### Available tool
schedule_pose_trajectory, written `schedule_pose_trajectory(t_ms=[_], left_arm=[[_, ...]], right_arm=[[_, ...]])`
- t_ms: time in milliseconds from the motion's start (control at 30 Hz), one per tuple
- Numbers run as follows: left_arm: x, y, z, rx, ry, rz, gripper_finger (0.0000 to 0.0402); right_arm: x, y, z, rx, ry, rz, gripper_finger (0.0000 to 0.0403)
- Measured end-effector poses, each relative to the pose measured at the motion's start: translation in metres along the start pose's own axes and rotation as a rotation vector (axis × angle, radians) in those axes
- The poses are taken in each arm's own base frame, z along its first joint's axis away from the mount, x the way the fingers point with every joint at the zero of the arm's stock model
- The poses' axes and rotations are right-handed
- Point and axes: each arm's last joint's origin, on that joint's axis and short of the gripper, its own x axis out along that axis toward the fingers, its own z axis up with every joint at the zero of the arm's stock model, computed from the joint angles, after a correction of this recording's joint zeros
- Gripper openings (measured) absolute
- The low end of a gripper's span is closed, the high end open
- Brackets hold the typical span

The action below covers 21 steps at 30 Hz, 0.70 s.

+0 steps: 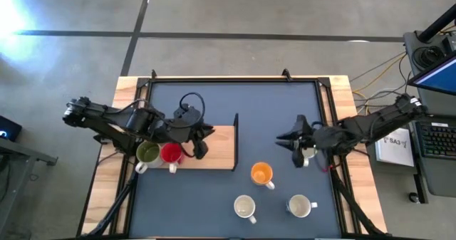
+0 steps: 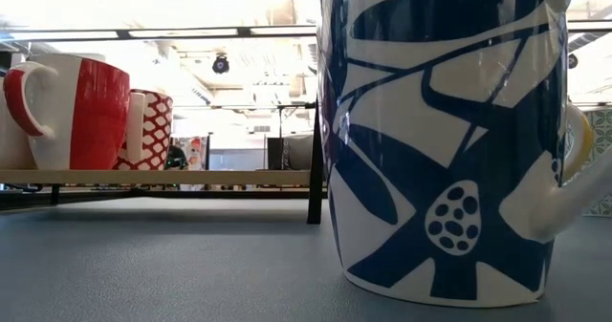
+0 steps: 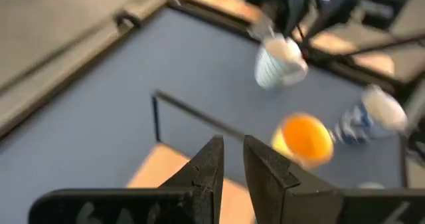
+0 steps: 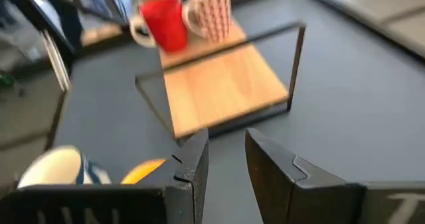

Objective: Place coffee mugs
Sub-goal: Put the left white blue patterned mug on the shelf

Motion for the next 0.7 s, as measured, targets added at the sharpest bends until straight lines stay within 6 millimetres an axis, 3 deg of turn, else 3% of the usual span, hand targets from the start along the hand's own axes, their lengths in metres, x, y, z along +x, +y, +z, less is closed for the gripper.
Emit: schedule_pose_trajectory(t_ms=[300,467,700], left_arm=[[0.017,0.011,0.017,-0.082,-0.130,0.105,0.0041],[0.024,0.017,0.023,-0.075,-0.153,0.126,0.0041],[0.028,0.025,0.027,-0.083,-0.159,0.157,0.0041]], right_arm=[[-0.020,-0.043,-0.028,0.011,-0.195,-0.012,0.0085],[-0.040,-0.069,-0.042,0.075,-0.334,-0.053,0.0084],[-0.036,-0.086,-0.062,0.105,-0.429,-0.096,0.0084]])
